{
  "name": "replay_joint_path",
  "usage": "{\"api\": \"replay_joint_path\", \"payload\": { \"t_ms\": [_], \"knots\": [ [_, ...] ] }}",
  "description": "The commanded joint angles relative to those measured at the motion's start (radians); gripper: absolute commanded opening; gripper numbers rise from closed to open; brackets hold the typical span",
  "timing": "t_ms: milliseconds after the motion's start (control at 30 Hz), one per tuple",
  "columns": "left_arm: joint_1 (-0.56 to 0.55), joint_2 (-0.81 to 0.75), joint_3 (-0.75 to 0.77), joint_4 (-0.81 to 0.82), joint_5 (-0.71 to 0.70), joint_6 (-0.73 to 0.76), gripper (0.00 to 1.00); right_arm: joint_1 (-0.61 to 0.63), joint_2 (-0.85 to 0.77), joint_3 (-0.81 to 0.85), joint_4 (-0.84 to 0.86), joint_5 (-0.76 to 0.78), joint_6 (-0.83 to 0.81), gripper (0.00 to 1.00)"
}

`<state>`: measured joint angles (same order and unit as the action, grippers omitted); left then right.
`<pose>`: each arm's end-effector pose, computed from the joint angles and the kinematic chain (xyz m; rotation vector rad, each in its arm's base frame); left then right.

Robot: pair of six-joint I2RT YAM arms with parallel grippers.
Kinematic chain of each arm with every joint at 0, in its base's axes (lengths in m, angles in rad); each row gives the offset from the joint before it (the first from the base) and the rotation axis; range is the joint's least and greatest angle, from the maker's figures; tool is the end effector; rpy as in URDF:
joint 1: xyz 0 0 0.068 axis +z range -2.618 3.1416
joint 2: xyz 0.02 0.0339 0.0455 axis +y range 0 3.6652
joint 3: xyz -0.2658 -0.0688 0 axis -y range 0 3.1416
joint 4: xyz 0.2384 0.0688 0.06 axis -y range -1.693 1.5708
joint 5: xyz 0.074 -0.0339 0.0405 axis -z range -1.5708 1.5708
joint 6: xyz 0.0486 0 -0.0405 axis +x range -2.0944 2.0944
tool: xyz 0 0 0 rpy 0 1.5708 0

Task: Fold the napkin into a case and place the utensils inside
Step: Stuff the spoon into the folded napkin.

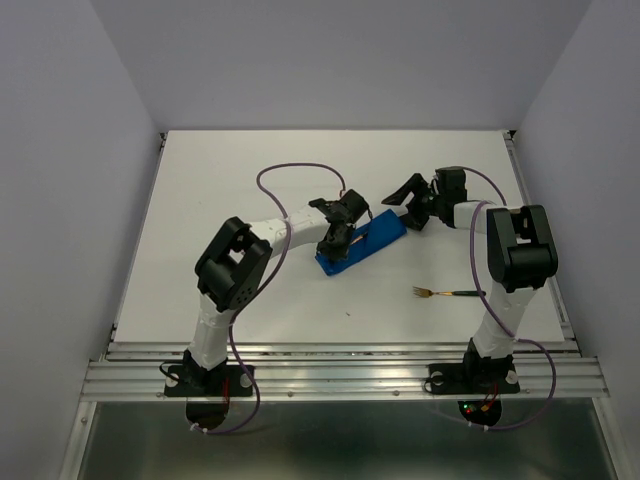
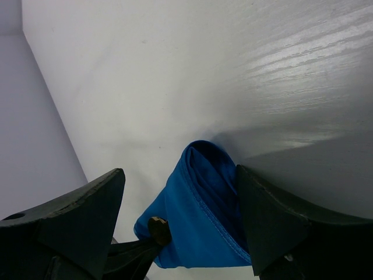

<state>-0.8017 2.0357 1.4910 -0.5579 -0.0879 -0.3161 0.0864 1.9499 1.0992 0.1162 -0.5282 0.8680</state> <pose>0.3017 -0.3056 0.1696 0.6191 2.6168 -0.2398 0.4031 0.0595 0.1431 0.6519 2.3445 1.0734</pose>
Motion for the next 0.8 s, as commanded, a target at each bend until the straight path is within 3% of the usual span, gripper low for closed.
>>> {"api": "replay_joint_path", "payload": {
  "t_ms": [0,767],
  "knots": [
    [-0.004,-0.008,0.031,-0.014,-0.042,0.002,0.0,0.006,-0.006,-0.018,-0.013,0.013,-0.02,0.82],
    [0.007,0.095,0.21,-0.076,-0.157,-0.023,0.0,0.006,-0.003,-0.012,-0.026,0.007,-0.04,0.82]
  ]
}}
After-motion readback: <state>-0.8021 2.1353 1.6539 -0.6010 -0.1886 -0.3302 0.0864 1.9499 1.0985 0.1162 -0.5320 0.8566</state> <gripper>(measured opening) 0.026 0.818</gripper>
